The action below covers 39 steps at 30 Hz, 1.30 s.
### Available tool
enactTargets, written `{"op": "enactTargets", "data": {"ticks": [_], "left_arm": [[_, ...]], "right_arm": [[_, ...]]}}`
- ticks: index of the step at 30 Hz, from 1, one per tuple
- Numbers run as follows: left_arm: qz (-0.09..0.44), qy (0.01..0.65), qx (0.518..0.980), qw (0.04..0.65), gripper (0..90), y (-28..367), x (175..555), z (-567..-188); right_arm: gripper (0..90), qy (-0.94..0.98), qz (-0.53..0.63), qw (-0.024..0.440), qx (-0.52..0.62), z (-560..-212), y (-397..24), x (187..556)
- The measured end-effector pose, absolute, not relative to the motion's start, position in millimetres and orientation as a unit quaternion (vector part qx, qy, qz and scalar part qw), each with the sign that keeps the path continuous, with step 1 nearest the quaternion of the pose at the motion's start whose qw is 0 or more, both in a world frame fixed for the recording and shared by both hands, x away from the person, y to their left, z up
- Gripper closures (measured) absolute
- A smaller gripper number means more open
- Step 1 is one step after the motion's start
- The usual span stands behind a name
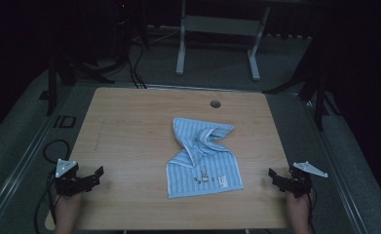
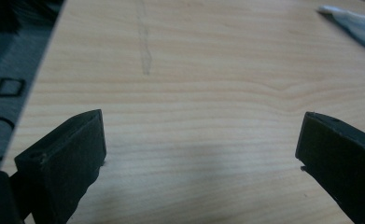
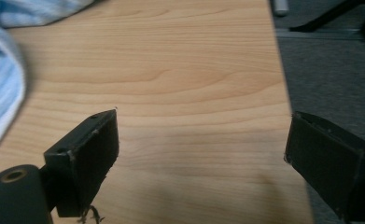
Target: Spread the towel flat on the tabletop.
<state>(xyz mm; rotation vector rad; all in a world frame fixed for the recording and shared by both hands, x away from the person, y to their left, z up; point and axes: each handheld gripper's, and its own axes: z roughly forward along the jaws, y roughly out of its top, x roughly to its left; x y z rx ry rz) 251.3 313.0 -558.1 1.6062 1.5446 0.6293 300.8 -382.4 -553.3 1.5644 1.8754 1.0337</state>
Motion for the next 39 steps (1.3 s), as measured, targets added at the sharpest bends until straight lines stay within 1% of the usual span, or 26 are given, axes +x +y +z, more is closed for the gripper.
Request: {"op": "enactTargets", "data": {"ticks": [1, 3, 4, 6, 7, 9, 10, 11, 12, 13, 14, 15, 16, 17, 18, 20, 23, 26, 29, 30, 31, 32, 35, 38, 39], "left_arm": [[0.236, 0.610, 0.647, 0.393, 1.7, 313.1, 252.7, -557.2], [0.226, 0.605, 0.661, 0.382, 1.7, 312.1, 253.7, -556.1], [0.199, 0.602, 0.680, 0.368, 1.7, 311.8, 255.9, -554.1], [0.198, 0.598, 0.683, 0.369, 1.6, 311.0, 255.8, -552.8], [0.193, 0.590, 0.695, 0.362, 1.7, 308.4, 255.5, -549.1], [0.191, 0.584, 0.699, 0.364, 1.7, 306.8, 255.0, -547.2], [0.183, 0.577, 0.708, 0.364, 1.6, 304.8, 255.0, -545.2], [0.166, 0.557, 0.734, 0.351, 1.7, 299.7, 255.6, -541.3], [0.152, 0.551, 0.749, 0.335, 1.7, 296.8, 256.6, -539.2], [0.152, 0.551, 0.749, 0.335, 2.3, 296.8, 256.6, -539.2], [0.142, 0.548, 0.761, 0.318, 2.3, 294.7, 257.7, -537.6], [0.131, 0.542, 0.774, 0.299, 4.3, 291.9, 258.8, -535.9], [0.123, 0.537, 0.785, 0.284, 4.3, 289.0, 260.0, -534.9], [0.106, 0.532, 0.801, 0.255, 4.2, 283.3, 262.7, -533.7], [0.106, 0.532, 0.801, 0.255, 4.0, 283.3, 262.7, -533.7], [0.092, 0.522, 0.822, 0.209, 4.0, 274.5, 268.1, -533.9], [0.090, 0.527, 0.824, 0.185, 4.0, 268.4, 273.6, -532.8], [0.082, 0.527, 0.827, 0.177, 4.1, 264.5, 278.1, -531.0], [0.067, 0.512, 0.842, 0.155, 4.2, 252.4, 286.3, -527.9], [0.067, 0.512, 0.842, 0.155, 4.4, 252.4, 286.3, -527.9], [0.060, 0.502, 0.851, 0.144, 4.4, 246.3, 289.6, -526.4], [0.060, 0.502, 0.851, 0.144, 4.4, 246.3, 289.6, -526.4], [0.063, 0.491, 0.860, 0.127, 4.4, 233.6, 296.1, -523.5], [0.057, 0.485, 0.863, 0.130, 4.4, 227.2, 299.9, -522.2], [0.053, 0.475, 0.869, 0.129, 4.5, 219.1, 302.9, -521.4]], "right_arm": [[9.5, 0.693, 0.380, 0.236, 0.565, -553.5, -381.8, 300.9], [9.7, 0.709, 0.376, 0.222, 0.554, -553.5, -381.1, 302.0], [13.7, 0.716, 0.375, 0.213, 0.550, -553.8, -381.2, 302.7], [13.1, 0.731, 0.371, 0.193, 0.540, -554.3, -380.9, 304.6], [12.6, 0.738, 0.365, 0.185, 0.537, -554.4, -380.0, 305.8], [12.5, 0.744, 0.365, 0.176, 0.531, -553.9, -379.4, 307.0], [12.6, 0.749, 0.370, 0.164, 0.524, -552.7, -378.9, 308.1], [12.7, 0.772, 0.360, 0.137, 0.506, -548.5, -376.8, 312.2], [12.8, 0.787, 0.343, 0.134, 0.494, -545.5, -374.8, 314.0], [12.8, 0.787, 0.343, 0.134, 0.494, -545.5, -374.8, 314.0], [12.9, 0.799, 0.330, 0.134, 0.485, -542.0, -372.6, 314.9], [12.9, 0.805, 0.319, 0.133, 0.482, -539.4, -371.5, 315.7], [12.9, 0.816, 0.304, 0.117, 0.478, -533.9, -369.6, 318.4], [12.9, 0.821, 0.297, 0.105, 0.477, -531.6, -368.5, 320.6], [12.9, 0.823, 0.294, 0.102, 0.476, -530.5, -367.7, 321.4], [12.8, 0.828, 0.288, 0.092, 0.473, -528.8, -365.4, 324.6], [12.8, 0.837, 0.273, 0.084, 0.466, -527.8, -359.3, 329.1], [13.1, 0.848, 0.261, 0.080, 0.454, -527.1, -351.2, 332.1], [13.1, 0.865, 0.252, 0.046, 0.432, -526.4, -338.9, 336.4], [13.1, 0.865, 0.252, 0.046, 0.432, -526.4, -338.9, 336.4], [13.0, 0.872, 0.246, 0.032, 0.422, -526.0, -330.3, 339.2], [12.8, 0.875, 0.243, 0.028, 0.419, -525.7, -325.9, 340.7], [12.8, 0.880, 0.235, 0.031, 0.411, -523.6, -313.2, 345.2], [12.8, 0.886, 0.233, 0.038, 0.398, -521.5, -302.0, 349.7], [12.8, 0.888, 0.230, 0.038, 0.396, -520.7, -298.4, 351.5]]}}
